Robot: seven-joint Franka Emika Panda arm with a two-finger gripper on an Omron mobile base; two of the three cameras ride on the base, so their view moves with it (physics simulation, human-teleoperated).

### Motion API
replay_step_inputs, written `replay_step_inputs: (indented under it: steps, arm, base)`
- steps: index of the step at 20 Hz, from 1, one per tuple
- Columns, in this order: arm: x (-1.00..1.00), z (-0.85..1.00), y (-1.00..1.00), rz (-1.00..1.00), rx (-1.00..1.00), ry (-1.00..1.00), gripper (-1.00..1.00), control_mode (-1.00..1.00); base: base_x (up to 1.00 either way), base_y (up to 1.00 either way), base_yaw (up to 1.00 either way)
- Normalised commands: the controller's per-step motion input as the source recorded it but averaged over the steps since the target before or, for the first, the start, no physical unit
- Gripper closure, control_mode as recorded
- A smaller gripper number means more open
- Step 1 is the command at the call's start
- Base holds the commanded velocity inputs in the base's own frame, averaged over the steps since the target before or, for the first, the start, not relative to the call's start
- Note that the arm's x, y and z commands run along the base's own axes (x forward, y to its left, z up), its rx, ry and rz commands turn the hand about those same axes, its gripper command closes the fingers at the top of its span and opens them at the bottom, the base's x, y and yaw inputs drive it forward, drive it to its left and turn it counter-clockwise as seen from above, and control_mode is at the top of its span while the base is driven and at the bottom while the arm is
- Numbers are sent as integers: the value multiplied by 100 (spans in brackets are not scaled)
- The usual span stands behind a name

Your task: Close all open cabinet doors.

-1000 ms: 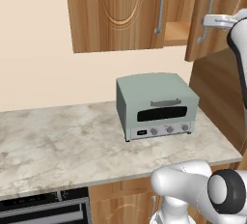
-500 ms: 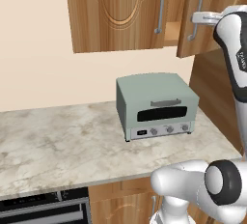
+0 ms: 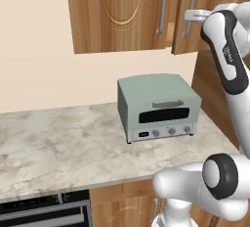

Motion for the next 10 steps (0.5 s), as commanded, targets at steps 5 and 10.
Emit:
replay_step_inputs:
  steps: [5, 10]
  arm:
    - [52, -3, 0, 0, 0, 0, -100, -100]
    - [51, 0, 0, 0, 0, 0, -100, -100]
  base:
    - [0, 0, 0]
    - [0, 0, 0]
